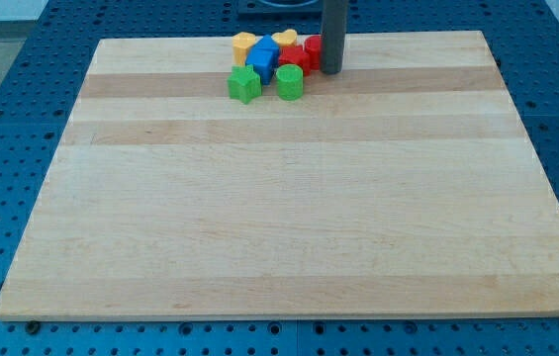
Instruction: Point at yellow hexagon
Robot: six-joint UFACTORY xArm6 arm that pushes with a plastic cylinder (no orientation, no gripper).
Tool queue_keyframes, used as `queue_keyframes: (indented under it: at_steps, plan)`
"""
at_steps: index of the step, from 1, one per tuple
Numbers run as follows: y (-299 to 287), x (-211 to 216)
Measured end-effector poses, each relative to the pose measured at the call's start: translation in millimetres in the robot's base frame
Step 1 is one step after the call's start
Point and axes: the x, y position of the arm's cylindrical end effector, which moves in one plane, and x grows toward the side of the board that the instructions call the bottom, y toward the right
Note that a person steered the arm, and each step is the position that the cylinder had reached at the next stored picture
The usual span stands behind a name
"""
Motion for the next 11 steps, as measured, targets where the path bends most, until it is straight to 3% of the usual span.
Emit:
queue_keyframes:
  at_steps: [1,3,5,6,9,11]
  plan:
    - [0,0]
    - [71,0]
    - [90,-49]
    - [60,-75]
    - [-92,-75]
    - [-107,-74]
